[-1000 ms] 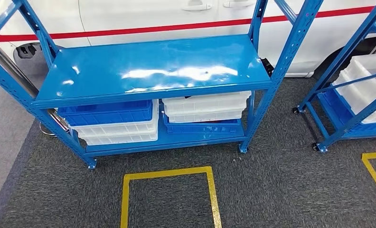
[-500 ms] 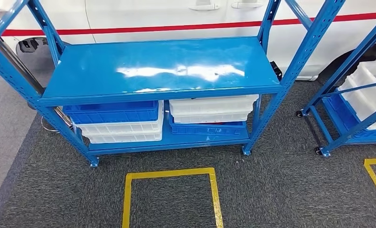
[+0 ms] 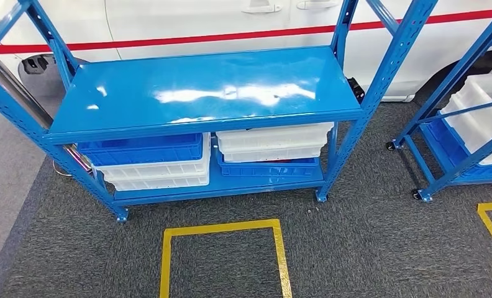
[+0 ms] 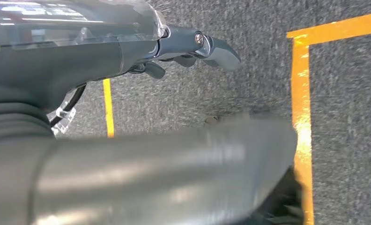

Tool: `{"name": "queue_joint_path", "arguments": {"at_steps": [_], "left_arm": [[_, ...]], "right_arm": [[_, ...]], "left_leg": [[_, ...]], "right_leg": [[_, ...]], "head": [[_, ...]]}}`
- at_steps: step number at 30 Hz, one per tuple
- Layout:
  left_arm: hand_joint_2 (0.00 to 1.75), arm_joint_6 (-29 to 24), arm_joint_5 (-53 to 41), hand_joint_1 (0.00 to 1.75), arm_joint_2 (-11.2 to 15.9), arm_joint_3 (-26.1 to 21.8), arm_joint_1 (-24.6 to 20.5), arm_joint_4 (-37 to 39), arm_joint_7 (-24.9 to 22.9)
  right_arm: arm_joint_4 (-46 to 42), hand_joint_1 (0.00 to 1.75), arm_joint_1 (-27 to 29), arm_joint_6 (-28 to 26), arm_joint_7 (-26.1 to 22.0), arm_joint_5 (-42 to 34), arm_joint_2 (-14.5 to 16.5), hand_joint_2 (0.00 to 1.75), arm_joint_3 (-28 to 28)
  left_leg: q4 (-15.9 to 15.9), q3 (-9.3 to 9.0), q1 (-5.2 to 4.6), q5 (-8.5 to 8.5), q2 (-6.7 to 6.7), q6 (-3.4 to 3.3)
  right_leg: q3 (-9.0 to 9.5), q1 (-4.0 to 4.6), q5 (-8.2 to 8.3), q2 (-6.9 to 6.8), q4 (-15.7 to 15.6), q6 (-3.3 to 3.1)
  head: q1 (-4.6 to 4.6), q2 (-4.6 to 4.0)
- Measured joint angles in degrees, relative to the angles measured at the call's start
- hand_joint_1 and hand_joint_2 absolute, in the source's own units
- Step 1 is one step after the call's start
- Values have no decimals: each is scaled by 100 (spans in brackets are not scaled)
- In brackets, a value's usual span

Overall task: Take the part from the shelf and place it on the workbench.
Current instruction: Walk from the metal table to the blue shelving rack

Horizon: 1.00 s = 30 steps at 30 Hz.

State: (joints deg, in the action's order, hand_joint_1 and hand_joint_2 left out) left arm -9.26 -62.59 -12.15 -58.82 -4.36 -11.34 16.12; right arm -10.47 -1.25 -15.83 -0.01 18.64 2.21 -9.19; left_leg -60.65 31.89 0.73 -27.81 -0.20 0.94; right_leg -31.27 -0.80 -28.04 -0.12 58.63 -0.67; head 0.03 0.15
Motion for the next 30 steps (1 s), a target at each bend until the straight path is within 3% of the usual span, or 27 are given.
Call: {"name": "queue_joint_path", "arguments": {"at_steps": [1,5,7,9,10,11,12,14,16,18,20,30], "left_arm": [[175,-13,-17,0,-2,-1,-2,0,-1],[175,-51,-107,0,-5,1,6,0,-1],[175,-38,-105,0,-7,1,0,0,-12],[175,-55,-102,0,-7,0,4,0,-63],[175,-83,-105,0,-7,-1,7,0,-120],[175,-119,-111,0,-7,-1,9,0,-187],[175,-152,-122,0,-7,-1,9,0,-260],[175,-220,-157,0,-8,-2,7,0,-397],[175,-303,-223,0,-7,1,3,0,-526],[175,-400,-308,0,-7,11,1,0,-658],[175,-485,-373,0,-9,23,1,0,-759],[175,-613,-462,0,-15,45,-6,0,-885]], "right_arm": [[0,0,0,-8,-87,-9,1,175,-14],[-1,0,-4,48,-425,-65,3,175,-80],[-1,0,-2,81,-539,-79,3,175,-105],[0,0,3,80,-591,-75,8,175,-122],[1,0,6,68,-590,-68,12,175,-126],[1,0,9,53,-570,-56,16,175,-129],[2,0,12,31,-532,-46,20,175,-132],[4,0,11,-14,-424,-32,29,175,-140],[7,0,5,-43,-299,-26,46,175,-149],[8,0,-3,-71,-161,-14,57,175,-155],[9,0,-5,-106,-48,-3,58,175,-162],[9,0,-7,-123,112,7,58,175,-199]], "left_leg": [[151,-62,-12,24,-2,-34],[242,-86,-21,67,0,-207],[295,-101,-8,104,12,-283],[297,-89,-20,105,20,-320],[293,-87,-26,101,23,-330],[286,-89,-27,96,22,-338],[271,-94,-23,83,15,-336],[206,-90,-28,36,-3,-301],[137,-65,-59,-18,-14,-243],[125,-56,-75,-34,-16,-208],[142,-66,-65,-27,-16,-192],[172,-81,-51,-18,-18,-160]], "right_leg": [[0,7,-7,-1,3,34],[-20,-9,-63,1,63,166],[-238,-23,-355,5,528,201],[-604,-34,-687,8,1248,239],[-729,-47,-740,9,1483,265],[-754,-67,-673,8,1514,294],[-662,-93,-495,6,1307,327],[-295,-142,-110,7,528,384],[-90,-156,41,31,63,358],[-86,-139,32,50,32,294],[-83,-112,15,50,34,274],[-82,-87,7,49,38,244]], "head": [[2,0],[16,1],[42,1],[55,1],[54,1],[54,2],[54,1],[65,1],[70,1],[62,1],[59,0],[59,0]]}}
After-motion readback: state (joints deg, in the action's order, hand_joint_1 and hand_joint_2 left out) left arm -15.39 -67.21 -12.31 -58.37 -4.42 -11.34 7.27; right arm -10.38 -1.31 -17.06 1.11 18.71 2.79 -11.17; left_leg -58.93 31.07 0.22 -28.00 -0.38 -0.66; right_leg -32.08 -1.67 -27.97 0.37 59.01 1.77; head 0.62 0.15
